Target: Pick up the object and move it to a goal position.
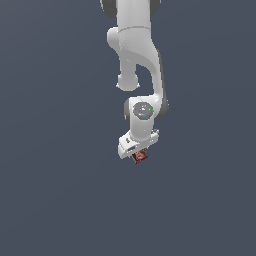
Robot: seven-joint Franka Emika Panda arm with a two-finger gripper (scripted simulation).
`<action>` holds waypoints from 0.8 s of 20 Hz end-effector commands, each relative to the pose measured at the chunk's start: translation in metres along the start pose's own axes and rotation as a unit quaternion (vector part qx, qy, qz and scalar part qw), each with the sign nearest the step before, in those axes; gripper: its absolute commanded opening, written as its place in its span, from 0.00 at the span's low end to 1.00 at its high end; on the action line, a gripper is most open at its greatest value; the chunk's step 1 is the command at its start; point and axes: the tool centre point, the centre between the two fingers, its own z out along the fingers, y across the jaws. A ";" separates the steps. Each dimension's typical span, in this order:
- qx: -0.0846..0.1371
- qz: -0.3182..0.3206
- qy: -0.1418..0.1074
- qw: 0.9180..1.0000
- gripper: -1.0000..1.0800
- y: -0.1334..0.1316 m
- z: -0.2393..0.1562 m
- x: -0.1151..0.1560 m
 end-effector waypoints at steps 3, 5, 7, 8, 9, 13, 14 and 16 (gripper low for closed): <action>0.000 0.000 0.001 1.000 0.96 0.001 0.009 0.001; 0.000 0.000 0.001 1.000 0.00 0.001 0.009 0.001; 0.000 0.000 0.001 1.000 0.00 0.001 0.009 0.001; 0.000 0.000 0.001 1.000 0.00 0.001 0.009 0.001; 0.000 0.000 0.001 1.000 0.00 0.001 0.009 0.001; 0.000 0.000 0.001 1.000 0.00 0.001 0.009 0.001; 0.000 0.000 0.001 1.000 0.00 0.001 0.009 0.001; -0.001 -0.001 0.001 1.000 0.00 0.001 0.008 0.002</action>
